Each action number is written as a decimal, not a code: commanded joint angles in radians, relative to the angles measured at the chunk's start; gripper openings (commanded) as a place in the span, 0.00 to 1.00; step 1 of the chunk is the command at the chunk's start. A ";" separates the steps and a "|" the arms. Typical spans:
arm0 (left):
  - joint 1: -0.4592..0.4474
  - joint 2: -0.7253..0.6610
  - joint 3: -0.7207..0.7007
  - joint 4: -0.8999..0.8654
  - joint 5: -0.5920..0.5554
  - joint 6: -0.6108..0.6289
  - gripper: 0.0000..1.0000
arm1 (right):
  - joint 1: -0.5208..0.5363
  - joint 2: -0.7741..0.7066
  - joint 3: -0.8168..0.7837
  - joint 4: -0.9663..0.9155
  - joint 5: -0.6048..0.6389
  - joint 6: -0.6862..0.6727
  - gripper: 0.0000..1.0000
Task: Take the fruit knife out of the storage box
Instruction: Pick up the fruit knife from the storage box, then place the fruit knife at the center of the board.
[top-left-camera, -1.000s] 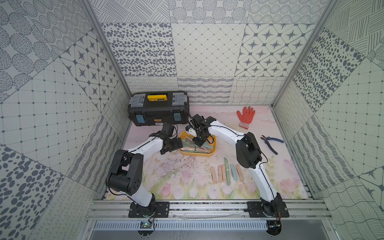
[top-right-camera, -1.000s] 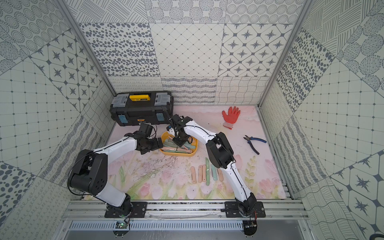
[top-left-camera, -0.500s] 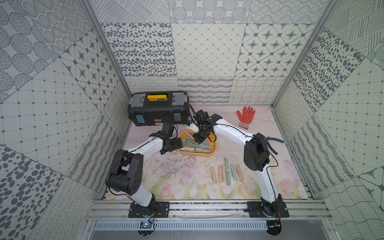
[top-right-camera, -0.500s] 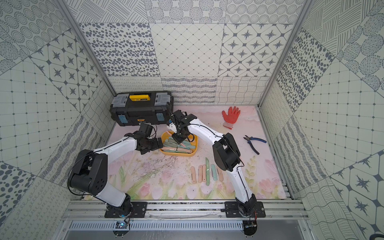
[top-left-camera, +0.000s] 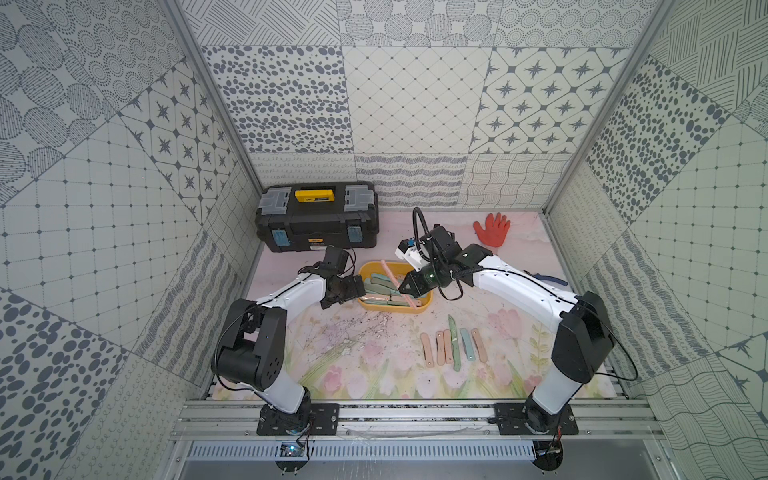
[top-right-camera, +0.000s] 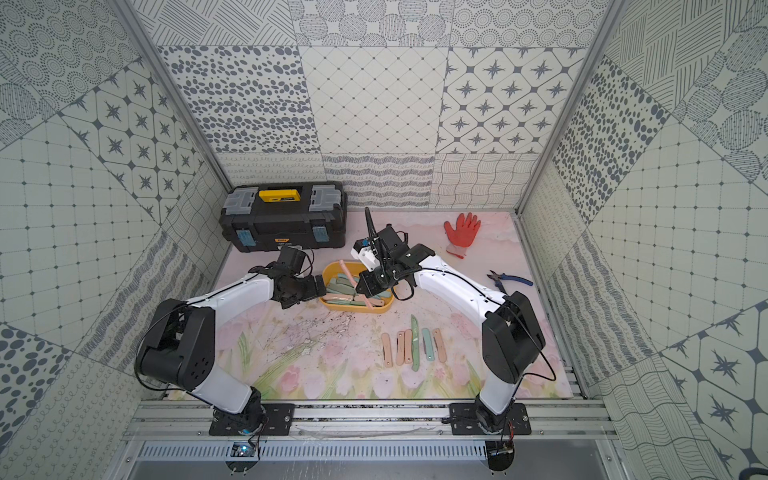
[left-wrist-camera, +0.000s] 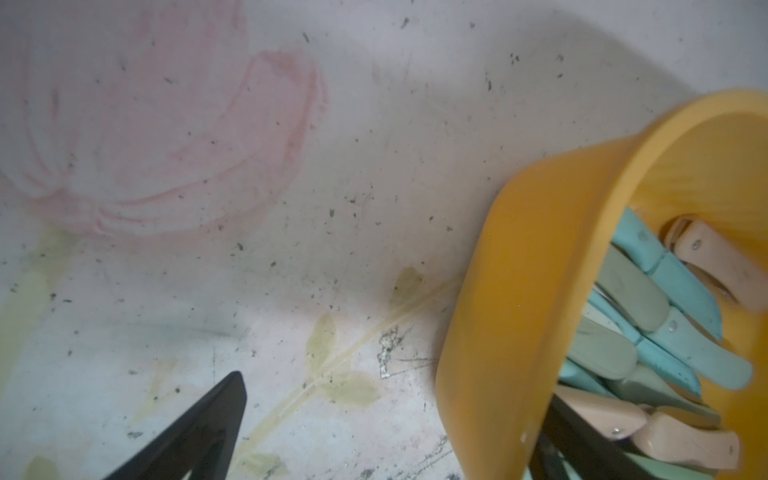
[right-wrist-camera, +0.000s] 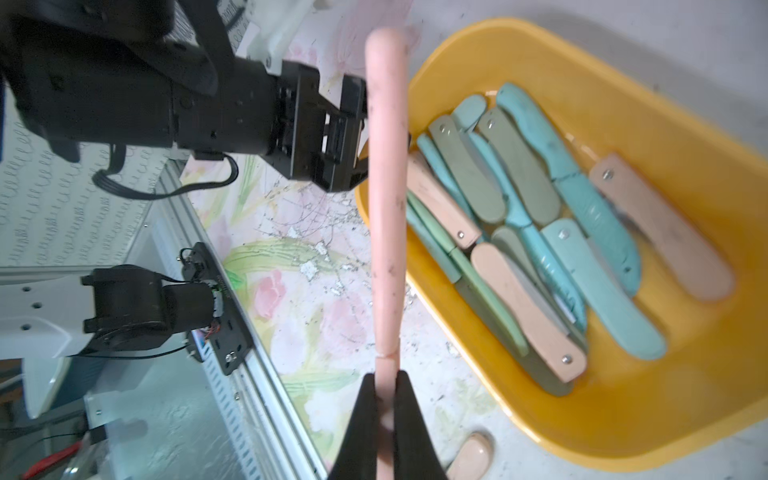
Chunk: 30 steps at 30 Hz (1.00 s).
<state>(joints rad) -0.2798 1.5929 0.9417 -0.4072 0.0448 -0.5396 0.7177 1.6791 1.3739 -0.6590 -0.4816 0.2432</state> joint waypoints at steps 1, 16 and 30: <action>0.003 -0.007 0.009 0.010 0.006 0.003 0.99 | 0.004 -0.085 -0.154 0.157 -0.091 0.163 0.02; 0.002 -0.007 0.017 0.005 0.009 0.001 0.99 | 0.110 -0.306 -0.606 0.382 -0.127 0.448 0.02; 0.002 -0.004 0.023 0.001 0.010 0.001 0.99 | 0.137 -0.139 -0.699 0.572 -0.107 0.647 0.00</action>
<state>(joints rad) -0.2798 1.5929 0.9546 -0.4072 0.0456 -0.5396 0.8516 1.5188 0.6952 -0.1837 -0.5945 0.8005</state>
